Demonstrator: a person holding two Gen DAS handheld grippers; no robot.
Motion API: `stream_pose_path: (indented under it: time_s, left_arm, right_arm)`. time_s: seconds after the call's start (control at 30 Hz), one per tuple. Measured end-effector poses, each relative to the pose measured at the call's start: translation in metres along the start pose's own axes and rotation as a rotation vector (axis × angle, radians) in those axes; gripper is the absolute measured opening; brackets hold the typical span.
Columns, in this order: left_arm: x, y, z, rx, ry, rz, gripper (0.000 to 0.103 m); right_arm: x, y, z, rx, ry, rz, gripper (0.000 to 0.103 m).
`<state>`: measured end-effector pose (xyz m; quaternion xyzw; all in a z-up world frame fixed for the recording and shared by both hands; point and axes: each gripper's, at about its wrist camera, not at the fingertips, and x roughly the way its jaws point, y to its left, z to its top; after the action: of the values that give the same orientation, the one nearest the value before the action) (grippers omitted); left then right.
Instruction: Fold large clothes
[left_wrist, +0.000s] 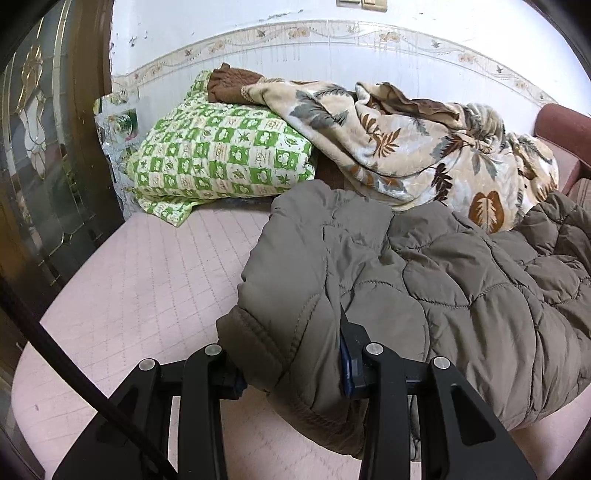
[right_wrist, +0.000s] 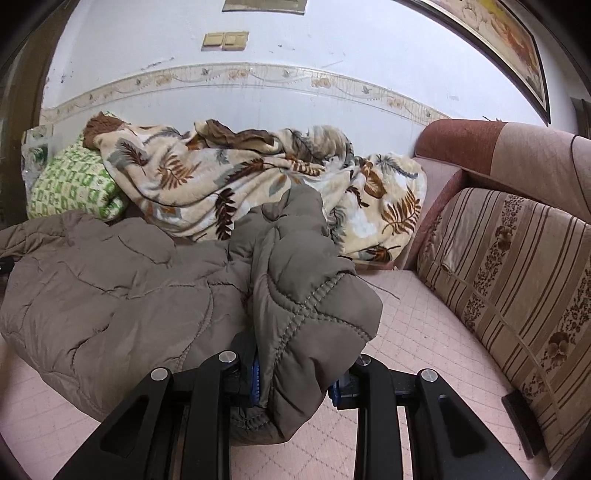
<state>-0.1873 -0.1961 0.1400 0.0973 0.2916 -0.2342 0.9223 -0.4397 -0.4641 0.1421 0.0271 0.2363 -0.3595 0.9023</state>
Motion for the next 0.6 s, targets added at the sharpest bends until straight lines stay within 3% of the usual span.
stream_pose_path:
  time_s: [0.47, 0.6]
  left_arm:
    - [-0.079, 0.019, -0.073, -0.007, 0.006, -0.001, 0.037]
    - [-0.085, 0.020, -0.099, 0.005, 0.048, 0.007, 0.039]
  right_arm:
    - [-0.085, -0.005, -0.046, 0.031, 0.006, 0.032, 0.028]
    - [-0.097, -0.010, -0.068, 0.046, 0.046, 0.036, 0.028]
